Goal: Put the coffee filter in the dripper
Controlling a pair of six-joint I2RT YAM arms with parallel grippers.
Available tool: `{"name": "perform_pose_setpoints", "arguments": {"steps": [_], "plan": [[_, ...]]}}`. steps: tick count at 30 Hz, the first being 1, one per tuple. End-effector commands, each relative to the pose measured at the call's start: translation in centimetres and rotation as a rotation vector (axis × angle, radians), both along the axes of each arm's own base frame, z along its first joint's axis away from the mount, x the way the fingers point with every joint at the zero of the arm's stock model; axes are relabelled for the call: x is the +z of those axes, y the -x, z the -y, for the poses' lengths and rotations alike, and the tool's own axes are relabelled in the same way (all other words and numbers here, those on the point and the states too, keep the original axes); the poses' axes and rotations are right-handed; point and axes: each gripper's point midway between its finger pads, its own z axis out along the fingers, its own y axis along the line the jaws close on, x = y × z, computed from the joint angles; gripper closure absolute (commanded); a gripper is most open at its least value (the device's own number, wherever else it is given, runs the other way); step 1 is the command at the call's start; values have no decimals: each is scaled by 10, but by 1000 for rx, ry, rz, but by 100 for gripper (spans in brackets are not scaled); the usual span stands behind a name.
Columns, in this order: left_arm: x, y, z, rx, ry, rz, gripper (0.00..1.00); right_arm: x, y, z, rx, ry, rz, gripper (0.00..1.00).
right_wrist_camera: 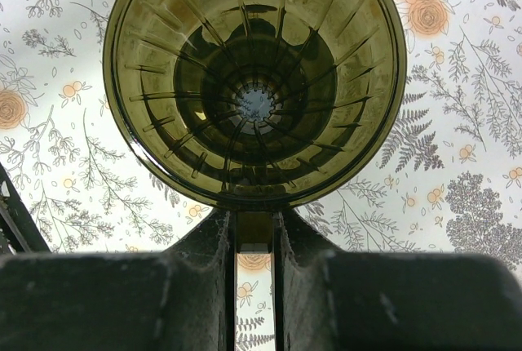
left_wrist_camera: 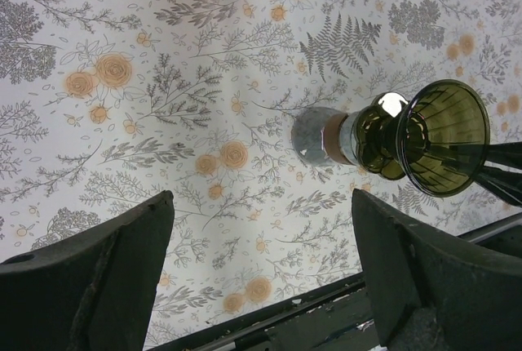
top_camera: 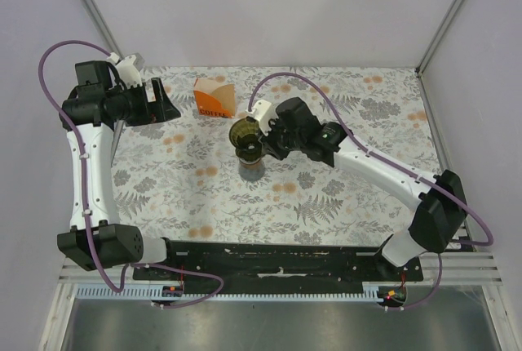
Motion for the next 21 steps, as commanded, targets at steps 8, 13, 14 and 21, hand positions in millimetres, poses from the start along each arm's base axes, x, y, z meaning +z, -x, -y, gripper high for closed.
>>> {"name": "perform_pose_setpoints", "arguments": {"steps": [8,13,14,21], "plan": [[11,-1,-3,-19,-37,72,5,2,-9,-11,8,-56,-21,100],[10,0,-3,-25,-45,76,5,-1,-12,-11,2,-64,-36,100],[10,0,-3,-26,-48,79,5,-1,-12,-11,-2,-66,-38,100],[-2,-2,-4,-44,-65,64,4,7,-6,-10,29,-83,-43,56]]}}
